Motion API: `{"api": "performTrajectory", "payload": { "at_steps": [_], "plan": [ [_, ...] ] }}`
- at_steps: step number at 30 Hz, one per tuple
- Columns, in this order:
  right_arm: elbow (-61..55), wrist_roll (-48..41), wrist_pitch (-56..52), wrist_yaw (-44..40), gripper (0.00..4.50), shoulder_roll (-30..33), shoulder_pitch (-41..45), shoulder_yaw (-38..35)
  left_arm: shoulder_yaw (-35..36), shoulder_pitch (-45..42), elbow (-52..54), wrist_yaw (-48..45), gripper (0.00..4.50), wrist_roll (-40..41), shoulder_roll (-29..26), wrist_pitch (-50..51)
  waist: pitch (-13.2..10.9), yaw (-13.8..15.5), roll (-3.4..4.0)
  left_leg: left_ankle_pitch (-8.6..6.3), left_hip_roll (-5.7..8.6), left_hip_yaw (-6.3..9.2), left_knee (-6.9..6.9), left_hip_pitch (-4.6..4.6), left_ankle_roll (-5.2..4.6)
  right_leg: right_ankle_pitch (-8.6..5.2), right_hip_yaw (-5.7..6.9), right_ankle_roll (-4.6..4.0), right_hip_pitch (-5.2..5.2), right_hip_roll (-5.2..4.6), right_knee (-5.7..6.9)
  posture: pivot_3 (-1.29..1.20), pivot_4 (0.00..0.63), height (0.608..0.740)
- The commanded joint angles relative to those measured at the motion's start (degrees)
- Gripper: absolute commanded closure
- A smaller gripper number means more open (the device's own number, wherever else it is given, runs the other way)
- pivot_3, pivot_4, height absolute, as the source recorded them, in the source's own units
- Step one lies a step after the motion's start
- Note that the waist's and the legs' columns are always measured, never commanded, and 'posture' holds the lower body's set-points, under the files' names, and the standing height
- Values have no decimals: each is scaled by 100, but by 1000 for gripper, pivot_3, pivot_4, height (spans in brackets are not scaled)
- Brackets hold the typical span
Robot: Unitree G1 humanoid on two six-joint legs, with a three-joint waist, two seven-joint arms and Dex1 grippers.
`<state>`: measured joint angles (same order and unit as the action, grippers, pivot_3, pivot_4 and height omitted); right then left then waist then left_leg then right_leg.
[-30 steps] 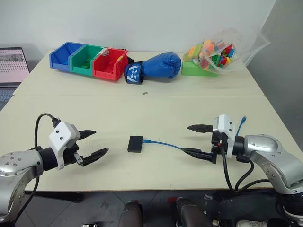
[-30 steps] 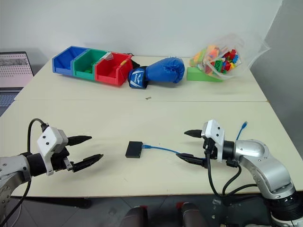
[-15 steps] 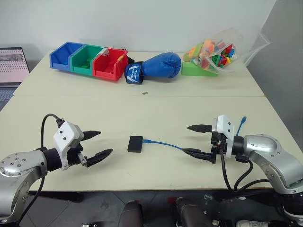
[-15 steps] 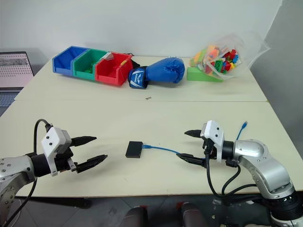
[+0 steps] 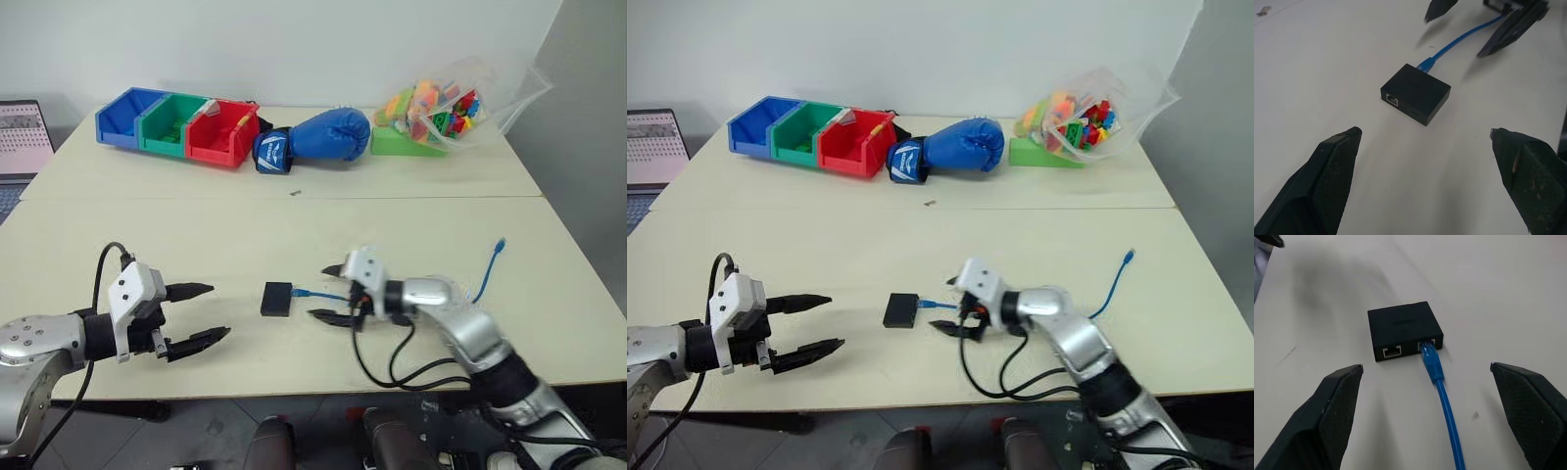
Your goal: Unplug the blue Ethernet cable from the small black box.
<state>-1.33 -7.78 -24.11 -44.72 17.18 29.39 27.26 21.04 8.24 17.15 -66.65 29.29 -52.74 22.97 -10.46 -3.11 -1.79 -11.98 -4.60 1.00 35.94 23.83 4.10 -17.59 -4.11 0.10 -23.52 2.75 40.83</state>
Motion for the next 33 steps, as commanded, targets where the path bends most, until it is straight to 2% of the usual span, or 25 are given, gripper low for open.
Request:
{"api": "performTrajectory", "payload": {
  "at_steps": [1, 3, 6, 12, 21, 27, 33],
  "plan": [
    [532, 280, 453, -45, 79, -163, 312, 68, -99, -20, 97, -165, 0, 58, -48, -136, 0, 21, -1, 0, 1, -4, 1, 0, 0, 0, 1, 1, 0, -2, 0, 0, 150, 740],
    [773, 386, 558, -98, 79, -237, 395, 107, -166, -14, 102, -191, 0, 7, -36, -171, 2, 26, -3, 0, 2, -7, 2, 1, 0, 1, 1, 1, 0, -4, -1, 0, 150, 740],
    [991, 533, 678, -199, 546, -252, 456, 156, -235, 1, 135, -166, 0, -21, 2, -201, 2, 24, -3, 0, 0, -6, 1, -1, 0, 1, -1, 1, 0, -3, 0, 0, 150, 740],
    [1045, 603, 572, -384, 2084, -284, 460, 123, -326, 126, 154, -134, 0, -78, 67, -325, 2, 14, -3, 0, -1, -6, 1, -2, 0, 1, -1, 1, -2, -1, 3, 0, 150, 740],
    [1138, 914, 568, -200, 4317, -385, 498, 79, -484, -108, -118, -86, 0, -56, 119, -303, 2, 18, -3, 0, -1, -4, 2, -3, 0, 1, 0, 1, -1, -1, 6, 0, 150, 740],
    [937, 1455, 1755, 61, 4408, -178, 551, 83, -414, -436, -566, 151, 0, 344, 400, 296, 2, 19, -3, 0, 0, -6, 2, -2, 0, 1, 1, 1, -2, -1, 6, 0, 150, 740],
    [322, 1718, 3472, -249, 4411, 525, 738, -5, -399, -1112, -465, 414, 0, 1681, 714, 1821, 2, 28, -4, 0, 2, -5, 4, 2, 0, 2, 3, 3, -2, 0, 5, 0, 150, 740]
  ]
}}
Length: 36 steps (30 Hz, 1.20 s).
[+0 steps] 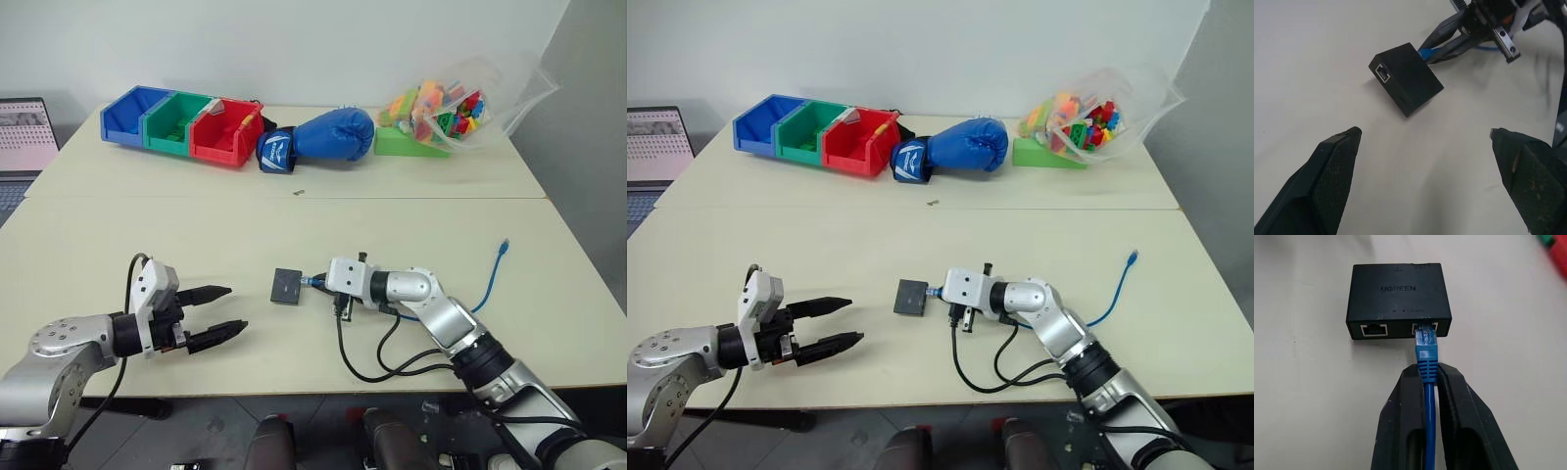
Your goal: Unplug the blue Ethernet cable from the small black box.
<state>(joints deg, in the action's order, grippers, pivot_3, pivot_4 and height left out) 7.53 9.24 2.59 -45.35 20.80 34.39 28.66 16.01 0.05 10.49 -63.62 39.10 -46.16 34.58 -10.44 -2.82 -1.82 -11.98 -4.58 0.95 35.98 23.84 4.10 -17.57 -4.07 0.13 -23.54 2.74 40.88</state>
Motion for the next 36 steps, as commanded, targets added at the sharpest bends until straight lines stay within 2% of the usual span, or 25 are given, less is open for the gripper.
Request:
{"api": "performTrajectory", "payload": {
  "at_steps": [1, 14, 17, 20, 30, 32, 36],
  "plan": [
    [-612, 2, 929, -228, 4411, 218, 259, -156, 74, -350, 248, 138, 0, 786, 63, 782, 1, -6, -1, 0, 0, 1, 0, 0, 0, 0, 1, 0, 0, 0, 0, 0, 150, 740],
    [-1300, -142, 1037, -569, 4426, 506, 297, -357, -258, -924, 568, 941, 0, 1378, 628, 1649, 1, -5, -2, 1, 0, 17, 4, -4, 1, 1, -2, -2, 9, 2, 4, 0, 150, 740],
    [-1324, -142, 994, -569, 4426, 489, 292, -385, -209, -952, 527, 988, 513, 1490, 672, 1739, 1, -4, -2, 1, 0, 19, 4, -3, 1, 1, -2, -2, 10, 2, 4, 0, 150, 740],
    [-1336, -154, 969, -577, 4427, 495, 298, -409, -176, -958, 503, 973, 1264, 1593, 676, 1817, 1, -3, -2, 1, 0, 20, 4, -3, 1, 1, -3, -2, 11, 2, 4, 0, 150, 740],
    [-1363, -100, 1004, -555, 4428, 464, 341, -410, -190, -1014, 369, 992, 3376, 1652, 678, 1849, 1, -2, -2, 1, 1, 21, 5, -3, 1, 1, -3, -2, 11, 2, 4, 0, 150, 740],
    [-1397, -71, 1013, -575, 4429, 474, 346, -387, -207, -1008, 361, 991, 3695, 1650, 664, 1838, 1, -2, -2, 1, 1, 21, 4, -3, 1, 1, -2, -2, 11, 2, 4, 0, 150, 740],
    [-1497, -26, 1044, -740, 4429, 571, 333, -303, -214, -988, 346, 966, 3704, 1638, 646, 1830, 1, -1, -2, 1, 1, 21, 4, -3, 1, 1, -3, -2, 11, 2, 4, 0, 150, 740]
  ]
}}
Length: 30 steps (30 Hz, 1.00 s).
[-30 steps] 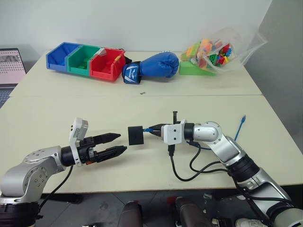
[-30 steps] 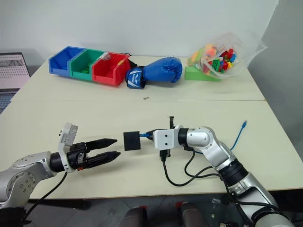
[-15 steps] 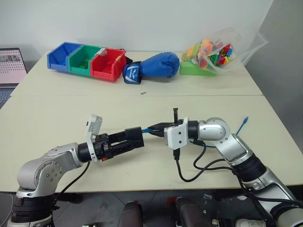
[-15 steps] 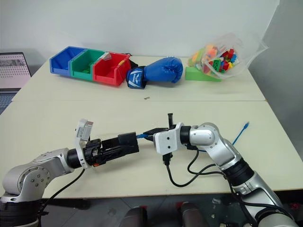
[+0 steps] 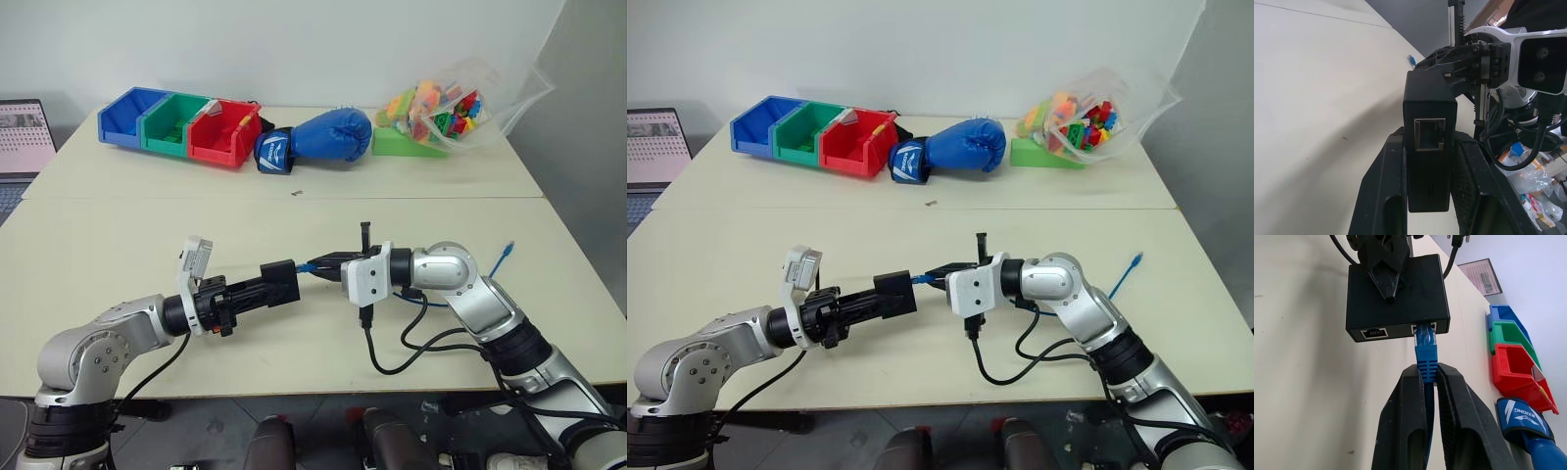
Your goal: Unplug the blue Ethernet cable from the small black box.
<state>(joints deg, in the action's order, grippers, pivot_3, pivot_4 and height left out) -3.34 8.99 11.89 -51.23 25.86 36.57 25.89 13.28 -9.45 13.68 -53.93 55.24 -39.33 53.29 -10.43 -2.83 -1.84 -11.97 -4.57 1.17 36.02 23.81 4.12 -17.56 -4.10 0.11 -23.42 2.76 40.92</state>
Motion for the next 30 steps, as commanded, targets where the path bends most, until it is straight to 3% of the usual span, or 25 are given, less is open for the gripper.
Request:
{"api": "performTrajectory", "payload": {
  "at_steps": [1, 7, 11, 15, 18, 23, 30],
  "plan": [
    [-446, -14, 100, -192, 4079, 89, 101, -27, 55, -34, 23, -14, 3704, 18, -43, -41, 0, 2, 0, 0, 0, 0, 0, 0, 0, 0, 0, 0, 0, 0, 0, 0, 150, 740],
    [-1290, -859, -1170, -890, 2599, 366, -90, -219, -5, -4, 47, -215, 3704, -53, -153, -96, 0, 13, 0, 0, 0, 2, 0, 1, 0, 0, 1, 0, 0, 0, 0, 0, 150, 740],
    [-1951, -2135, -3024, -1138, 1724, 552, -281, -638, -226, 66, 133, -664, 3705, -380, -437, -390, 0, 34, 0, 0, 1, 7, 1, 0, 0, 0, 0, 0, 4, -2, -2, 0, 150, 740],
    [-2287, -3516, -4910, -911, 1686, 449, -397, -1161, -467, 144, 256, -1154, 3705, -756, -683, -844, -1, 32, 1, 0, 0, 7, 0, -1, 0, -1, 0, -1, 4, -2, -2, 0, 150, 740],
    [-2308, -4130, -5725, -600, 1686, 252, -466, -1408, -570, 145, 259, -1388, 3705, -945, -746, -1136, -1, 28, 2, 0, 0, 8, 0, -1, 0, -1, 0, -2, 4, -2, -3, 0, 150, 740],
    [-2089, -4650, -6411, -147, 1686, -173, -557, -1533, -600, 48, 293, -1558, 3705, -1015, -768, -1346, -2, 25, 3, -1, 0, 7, -1, 0, -1, -2, 0, -2, 2, -1, -4, 0, 150, 740],
    [-1641, -4696, -6474, -100, 1686, -376, -476, -1318, -556, -22, 351, -1684, 3705, -963, -820, -1354, -2, -8, 4, -1, 0, 6, -2, 2, -2, -3, 2, -2, 0, 0, -5, 0, 150, 740]
  ]
}}
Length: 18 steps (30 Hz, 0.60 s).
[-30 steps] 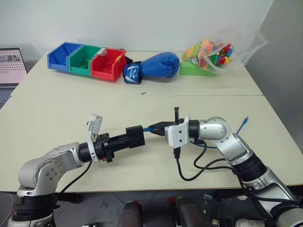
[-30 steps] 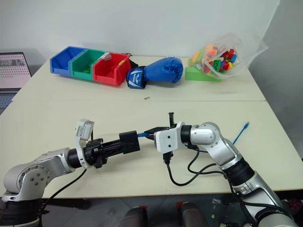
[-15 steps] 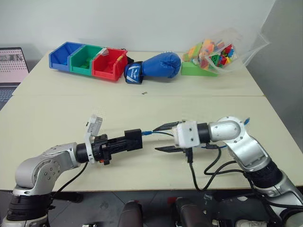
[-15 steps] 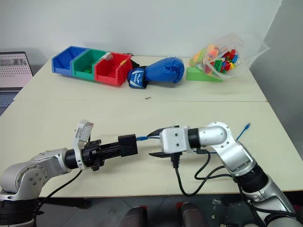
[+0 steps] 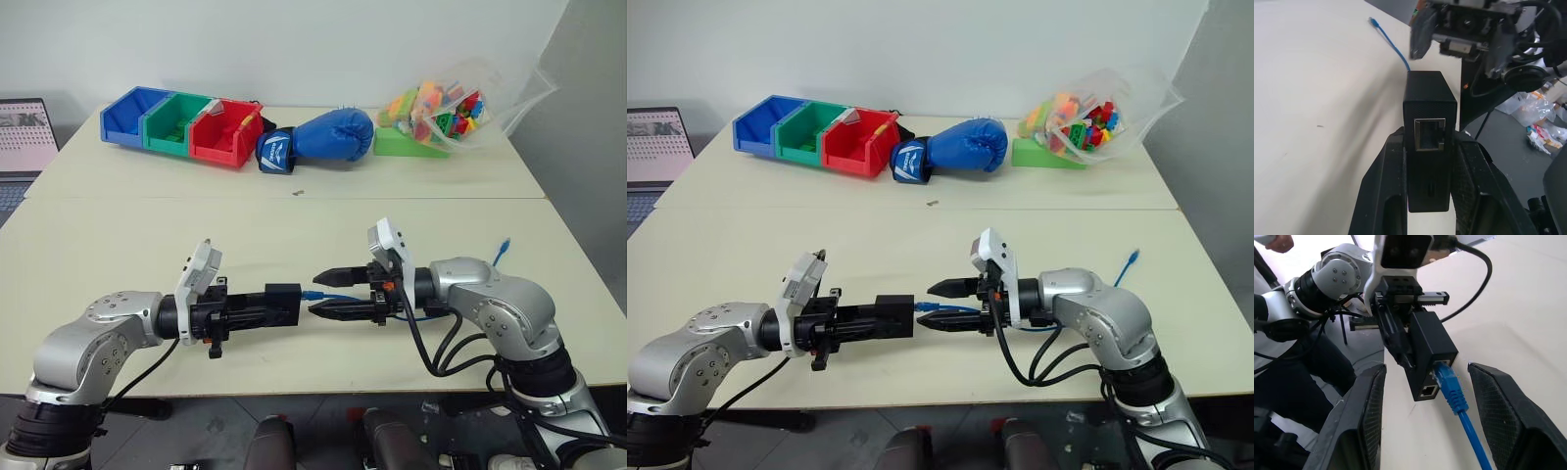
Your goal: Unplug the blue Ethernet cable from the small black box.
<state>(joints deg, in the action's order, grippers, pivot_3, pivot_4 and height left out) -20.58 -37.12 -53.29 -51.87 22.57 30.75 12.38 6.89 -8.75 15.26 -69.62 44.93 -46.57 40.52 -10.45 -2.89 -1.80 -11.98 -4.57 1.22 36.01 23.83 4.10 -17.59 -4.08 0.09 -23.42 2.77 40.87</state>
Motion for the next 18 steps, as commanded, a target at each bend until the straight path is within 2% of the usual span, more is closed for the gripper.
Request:
{"api": "performTrajectory", "payload": {
  "at_steps": [1, 17, 18],
  "plan": [
    [119, -78, 61, -61, 1686, -54, 115, 64, 83, -92, 197, -132, 3705, 71, -107, -77, 0, -6, 1, 0, 0, 0, 0, 0, 0, 0, 0, 0, 0, 0, 0, 0, 150, 740],
    [389, -198, 8, -84, 1686, -248, 195, 117, 114, -158, 339, -51, 3705, 163, -146, 99, -1, -24, 1, 0, -1, 0, -1, 1, 0, 0, 0, 0, -2, 2, -1, 0, 150, 740],
    [392, -194, 8, -76, 1868, -257, 198, 124, 110, -165, 349, -48, 3705, 166, -146, 110, -1, -25, 1, 0, -1, 0, -1, 1, 0, 0, 0, 0, -2, 2, -1, 0, 150, 740]
  ]
}}
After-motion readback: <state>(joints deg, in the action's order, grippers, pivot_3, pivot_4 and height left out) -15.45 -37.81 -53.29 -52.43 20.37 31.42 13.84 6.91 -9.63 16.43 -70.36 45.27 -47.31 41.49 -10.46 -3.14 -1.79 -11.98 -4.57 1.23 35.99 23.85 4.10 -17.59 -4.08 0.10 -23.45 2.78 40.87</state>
